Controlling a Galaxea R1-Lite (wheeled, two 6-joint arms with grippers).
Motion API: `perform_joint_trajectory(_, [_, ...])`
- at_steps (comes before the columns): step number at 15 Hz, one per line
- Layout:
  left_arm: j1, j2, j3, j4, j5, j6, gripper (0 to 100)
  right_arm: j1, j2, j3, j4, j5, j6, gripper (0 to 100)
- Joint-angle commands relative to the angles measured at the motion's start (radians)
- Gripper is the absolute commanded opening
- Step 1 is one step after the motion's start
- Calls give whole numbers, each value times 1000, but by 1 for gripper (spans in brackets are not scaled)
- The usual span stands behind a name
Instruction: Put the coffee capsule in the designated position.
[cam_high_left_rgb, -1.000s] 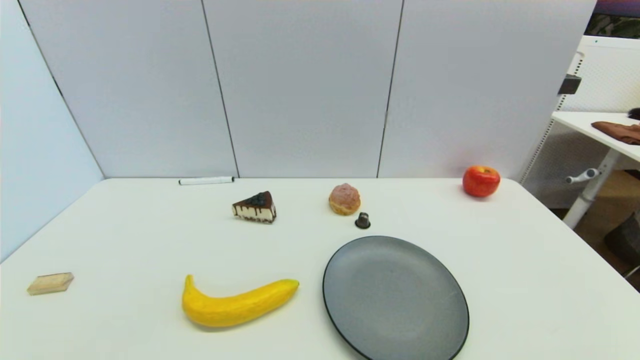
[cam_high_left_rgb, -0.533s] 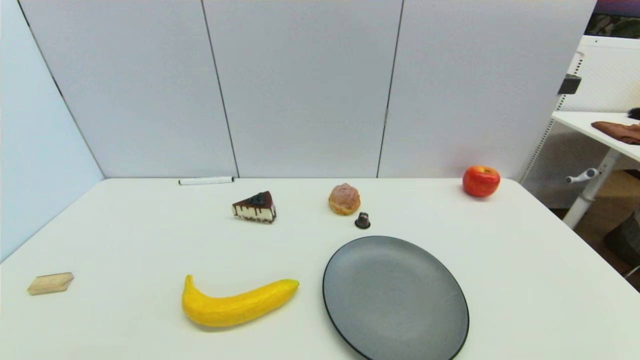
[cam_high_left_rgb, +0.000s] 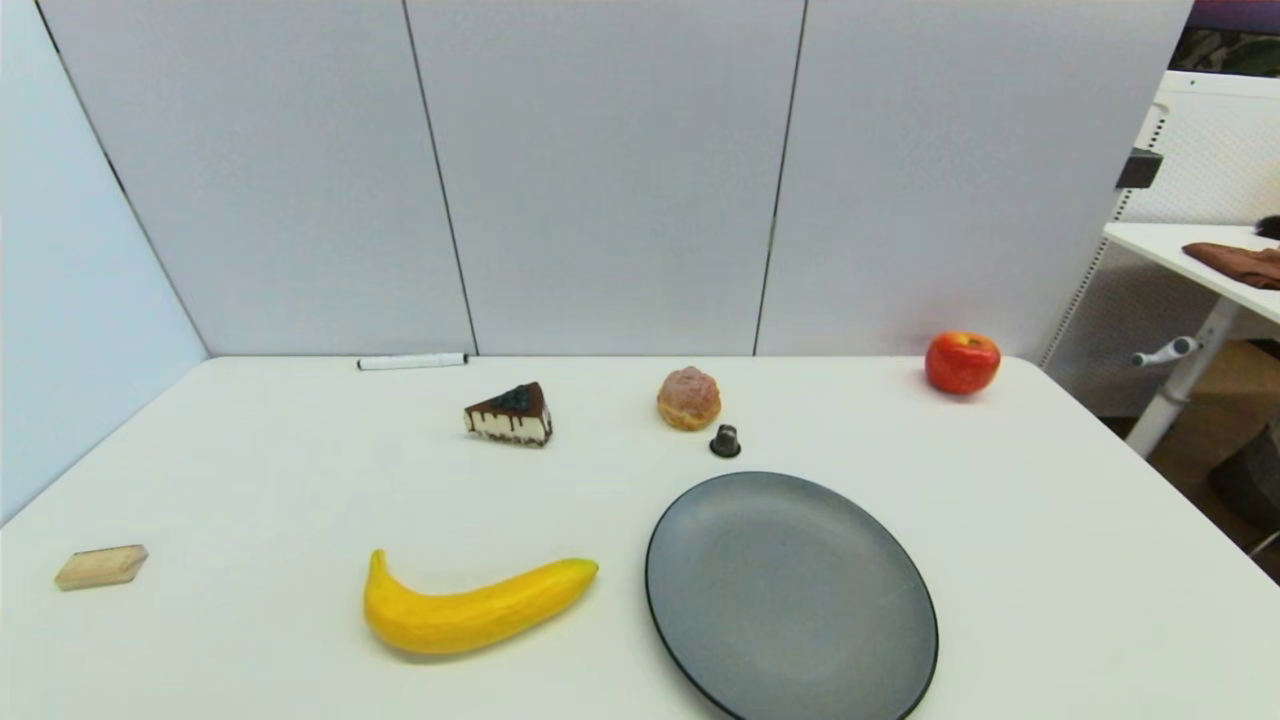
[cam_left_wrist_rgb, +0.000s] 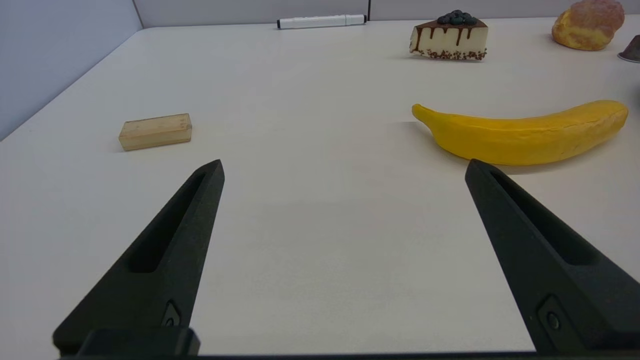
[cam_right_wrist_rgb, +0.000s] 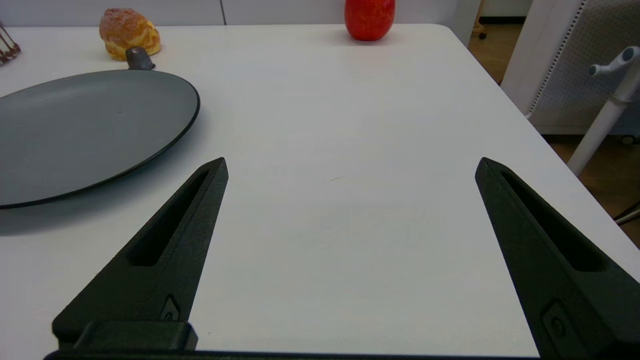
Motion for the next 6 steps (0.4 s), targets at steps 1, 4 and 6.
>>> perform_joint_trajectory(1, [0,2,2,0,0,0,100,0,1,0,0,-6,17,100])
perform_joint_trajectory(4, [0,2,2,0,0,0,100,0,1,0,-2,-6,32,100])
perform_joint_trajectory(6, [0,2,2,0,0,0,100,0,1,0,-2,-6,32,100])
